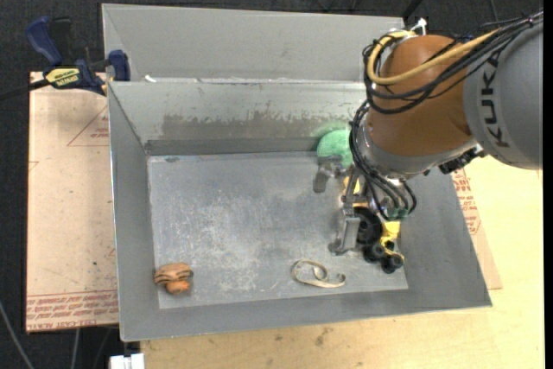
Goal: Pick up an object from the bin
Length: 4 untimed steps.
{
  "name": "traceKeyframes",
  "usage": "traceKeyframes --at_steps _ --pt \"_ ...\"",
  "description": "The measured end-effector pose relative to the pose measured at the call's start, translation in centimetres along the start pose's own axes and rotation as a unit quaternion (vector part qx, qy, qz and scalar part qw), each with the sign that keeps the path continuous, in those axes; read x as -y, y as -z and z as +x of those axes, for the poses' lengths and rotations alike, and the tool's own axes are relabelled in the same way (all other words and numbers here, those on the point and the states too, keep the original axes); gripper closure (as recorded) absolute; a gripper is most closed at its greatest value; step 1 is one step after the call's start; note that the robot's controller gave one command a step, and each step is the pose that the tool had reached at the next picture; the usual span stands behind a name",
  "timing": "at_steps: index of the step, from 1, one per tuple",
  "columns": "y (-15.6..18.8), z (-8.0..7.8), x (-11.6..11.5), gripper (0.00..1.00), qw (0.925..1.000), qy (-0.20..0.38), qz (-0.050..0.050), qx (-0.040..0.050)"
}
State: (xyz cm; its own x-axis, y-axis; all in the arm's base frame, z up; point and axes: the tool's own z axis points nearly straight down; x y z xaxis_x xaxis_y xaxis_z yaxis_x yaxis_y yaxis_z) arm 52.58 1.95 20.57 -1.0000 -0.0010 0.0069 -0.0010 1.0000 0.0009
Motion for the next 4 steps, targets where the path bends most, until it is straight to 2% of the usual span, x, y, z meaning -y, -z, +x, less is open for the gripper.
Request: traceKeyframes --at_steps 1,2,3,4 --pt "0.4 -0.2 0.0 0.00 1.0000 0.000 0.000 0.0038" --pt "0.5 3.3 4.1 0.00 1.0000 -0.008 0.000 0.0042" --pt "-3.1 1.5 6.1 1.00 0.9997 -0.025 0.000 0.0044" --pt "-3.1 1.5 6.1 1.00 0.9997 -0.025 0.000 0.0044"
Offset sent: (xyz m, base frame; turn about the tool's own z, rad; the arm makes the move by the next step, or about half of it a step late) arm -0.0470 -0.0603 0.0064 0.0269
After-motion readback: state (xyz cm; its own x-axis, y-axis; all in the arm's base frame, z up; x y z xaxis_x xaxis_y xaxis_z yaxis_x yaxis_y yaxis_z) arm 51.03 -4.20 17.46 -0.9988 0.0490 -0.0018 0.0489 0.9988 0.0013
